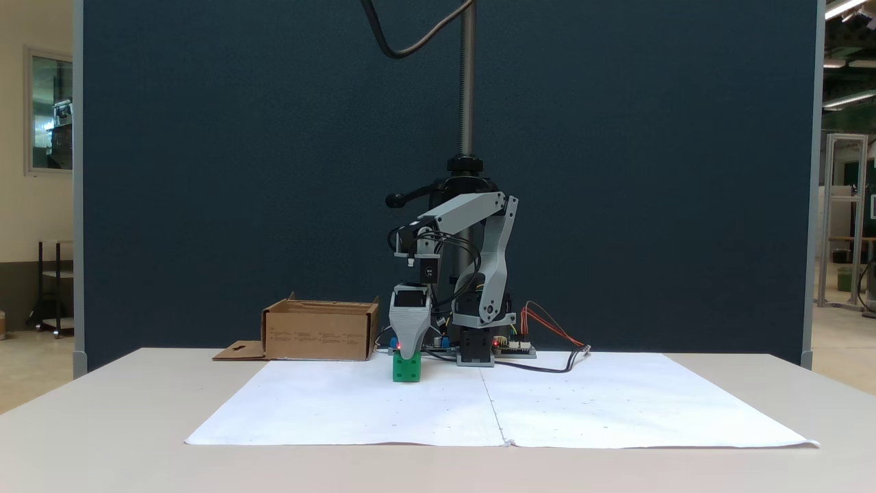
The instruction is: Grasp a green dice and put it in the bin.
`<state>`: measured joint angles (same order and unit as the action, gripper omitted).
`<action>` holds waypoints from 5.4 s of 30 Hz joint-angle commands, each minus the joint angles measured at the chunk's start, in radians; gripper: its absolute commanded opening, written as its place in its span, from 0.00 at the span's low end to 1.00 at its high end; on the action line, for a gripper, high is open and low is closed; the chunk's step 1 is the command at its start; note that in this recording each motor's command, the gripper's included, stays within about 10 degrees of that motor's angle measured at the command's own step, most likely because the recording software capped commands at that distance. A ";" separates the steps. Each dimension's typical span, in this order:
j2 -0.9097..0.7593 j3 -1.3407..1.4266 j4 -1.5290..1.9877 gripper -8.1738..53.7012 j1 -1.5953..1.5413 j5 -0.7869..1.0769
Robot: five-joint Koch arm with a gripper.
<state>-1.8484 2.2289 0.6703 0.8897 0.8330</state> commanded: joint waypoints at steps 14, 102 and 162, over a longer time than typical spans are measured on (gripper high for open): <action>0.051 0.002 -0.098 0.84 0.006 -0.046; 0.077 -0.689 0.063 0.32 0.219 -0.842; 0.408 -0.905 -0.329 0.84 0.624 -0.862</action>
<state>-1.3637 1.3315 0.4709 1.5785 0.0460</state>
